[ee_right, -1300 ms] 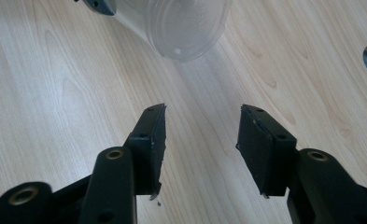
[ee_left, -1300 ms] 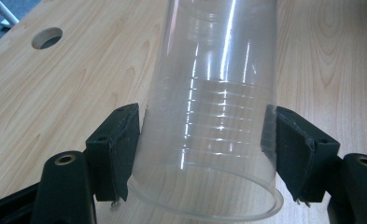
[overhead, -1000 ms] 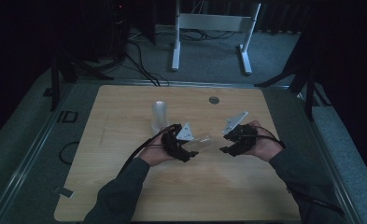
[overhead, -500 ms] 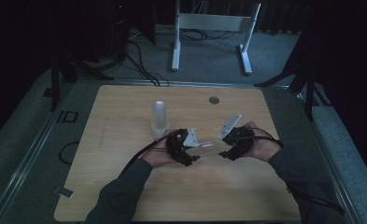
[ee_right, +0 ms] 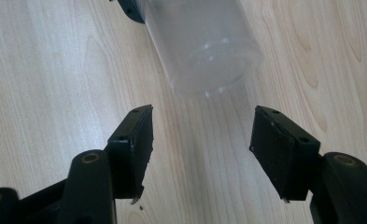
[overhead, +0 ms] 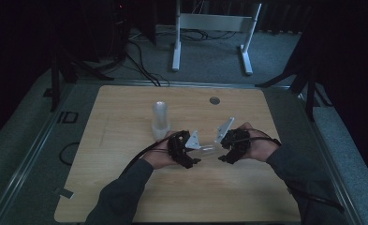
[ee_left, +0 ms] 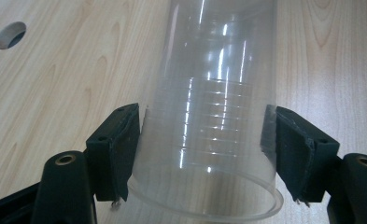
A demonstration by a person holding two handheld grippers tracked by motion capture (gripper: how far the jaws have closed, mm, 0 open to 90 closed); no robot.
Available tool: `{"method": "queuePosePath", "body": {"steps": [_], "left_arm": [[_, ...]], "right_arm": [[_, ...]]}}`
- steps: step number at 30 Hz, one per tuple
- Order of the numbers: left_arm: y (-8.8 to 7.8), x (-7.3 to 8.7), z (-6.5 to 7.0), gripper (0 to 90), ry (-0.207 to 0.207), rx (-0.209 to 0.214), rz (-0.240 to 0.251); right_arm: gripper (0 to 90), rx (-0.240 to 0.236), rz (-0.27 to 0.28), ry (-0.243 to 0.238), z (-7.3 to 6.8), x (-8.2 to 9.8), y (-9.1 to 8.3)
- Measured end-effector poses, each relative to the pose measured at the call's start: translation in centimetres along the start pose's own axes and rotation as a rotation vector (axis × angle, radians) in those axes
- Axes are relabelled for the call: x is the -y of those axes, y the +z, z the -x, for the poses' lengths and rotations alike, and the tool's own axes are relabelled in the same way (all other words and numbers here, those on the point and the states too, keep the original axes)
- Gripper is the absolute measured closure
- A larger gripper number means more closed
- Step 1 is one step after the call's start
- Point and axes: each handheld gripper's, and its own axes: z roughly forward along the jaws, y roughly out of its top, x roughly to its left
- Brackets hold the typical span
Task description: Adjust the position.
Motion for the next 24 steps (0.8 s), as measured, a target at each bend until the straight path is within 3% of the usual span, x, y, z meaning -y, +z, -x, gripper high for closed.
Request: {"method": "queuePosePath", "body": {"steps": [5,24], "left_arm": [[0.1,-0.1,0.2,29.3,0.008,0.007,-0.003],[0.2,-0.8,1.3,29.3,0.057,0.01,0.004]], "right_arm": [[36.6,-0.007,-0.026,-0.023,-0.2,-0.5,0.2],[31.4,-0.031,-0.047,-0.028,-0.4,-1.3,1.4]]}}
